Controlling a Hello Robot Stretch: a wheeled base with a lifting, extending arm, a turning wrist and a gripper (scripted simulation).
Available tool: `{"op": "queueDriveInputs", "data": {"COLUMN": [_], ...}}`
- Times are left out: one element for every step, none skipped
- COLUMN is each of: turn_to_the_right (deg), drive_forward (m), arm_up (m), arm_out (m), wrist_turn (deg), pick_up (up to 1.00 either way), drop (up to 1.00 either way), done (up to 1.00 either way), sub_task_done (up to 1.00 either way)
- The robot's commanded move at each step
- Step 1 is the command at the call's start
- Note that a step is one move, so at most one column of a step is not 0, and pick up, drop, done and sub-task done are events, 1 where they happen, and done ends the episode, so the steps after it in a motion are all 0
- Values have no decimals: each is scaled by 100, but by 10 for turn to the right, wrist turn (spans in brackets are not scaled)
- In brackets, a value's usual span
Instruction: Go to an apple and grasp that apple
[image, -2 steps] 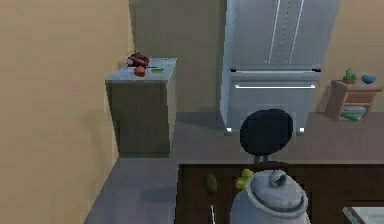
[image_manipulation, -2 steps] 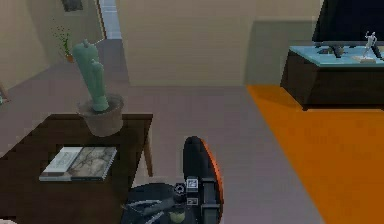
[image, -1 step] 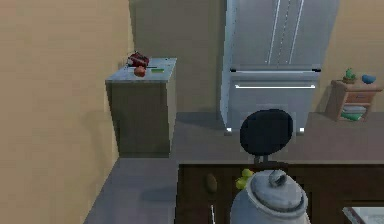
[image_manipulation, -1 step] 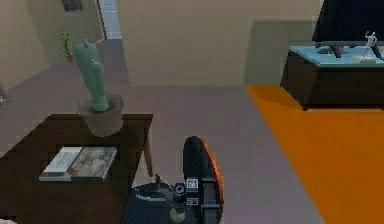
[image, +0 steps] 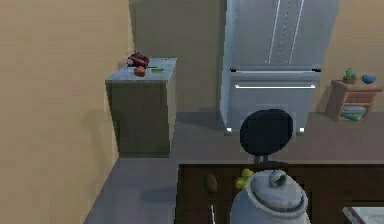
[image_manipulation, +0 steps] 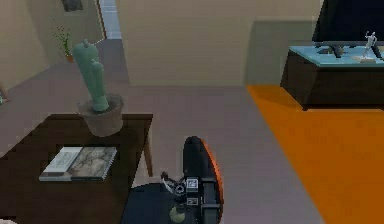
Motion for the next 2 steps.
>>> {"op": "queueDriveInputs", "data": {"turn_to_the_right": [0, 0], "drive_forward": [0, 0], "arm_up": [-30, 0], "arm_out": [0, 0], "wrist_turn": [0, 0], "pick_up": [0, 100], "drop": [0, 0], "done": [0, 0], "sub_task_done": [0, 0]}}
